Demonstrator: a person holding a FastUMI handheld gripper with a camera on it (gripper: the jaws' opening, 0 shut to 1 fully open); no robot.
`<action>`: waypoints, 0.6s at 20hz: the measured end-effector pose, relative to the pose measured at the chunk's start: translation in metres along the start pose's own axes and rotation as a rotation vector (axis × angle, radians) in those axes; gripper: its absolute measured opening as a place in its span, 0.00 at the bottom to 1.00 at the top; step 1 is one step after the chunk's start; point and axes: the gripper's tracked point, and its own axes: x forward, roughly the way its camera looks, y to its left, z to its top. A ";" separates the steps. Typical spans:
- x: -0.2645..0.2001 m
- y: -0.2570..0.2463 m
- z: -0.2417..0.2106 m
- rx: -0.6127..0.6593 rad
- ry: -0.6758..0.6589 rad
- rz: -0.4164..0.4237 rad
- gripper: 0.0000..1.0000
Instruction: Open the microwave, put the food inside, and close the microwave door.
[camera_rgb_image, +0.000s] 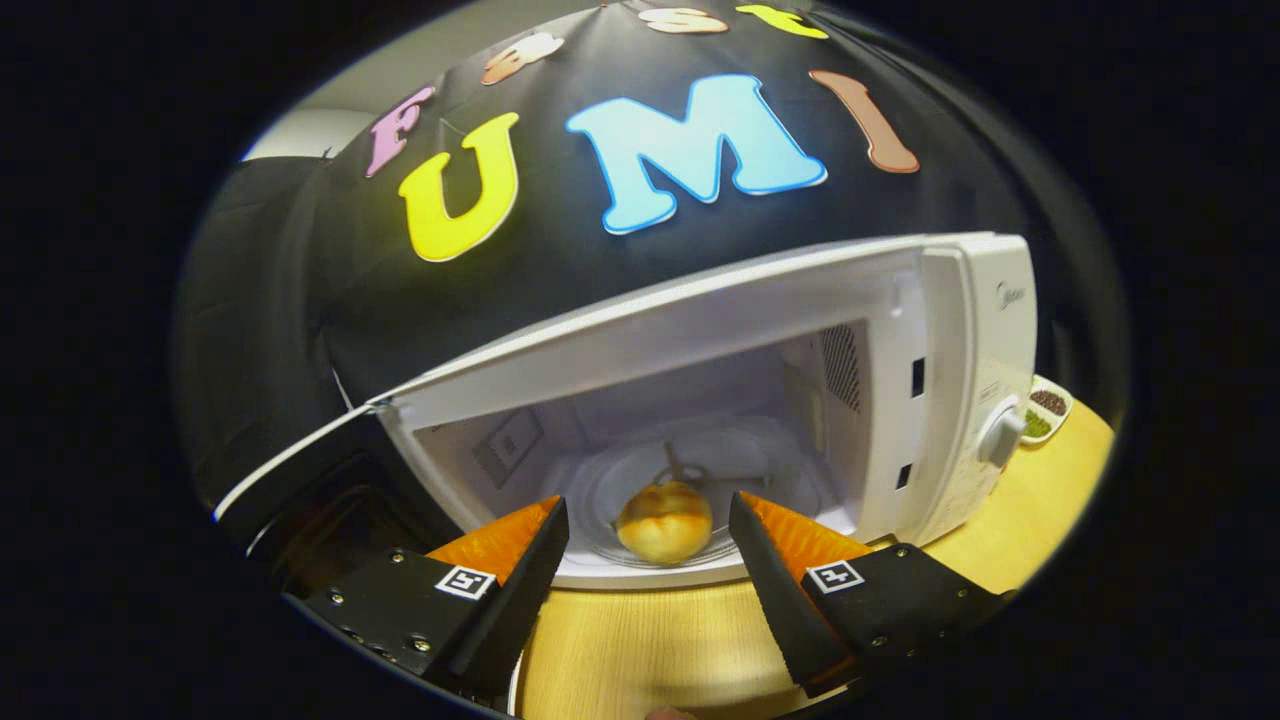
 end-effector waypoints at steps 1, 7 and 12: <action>-0.014 0.003 0.004 -0.018 -0.009 0.002 0.98; -0.104 0.036 0.029 -0.088 -0.062 0.057 0.97; -0.168 0.074 0.048 -0.126 -0.124 0.113 0.97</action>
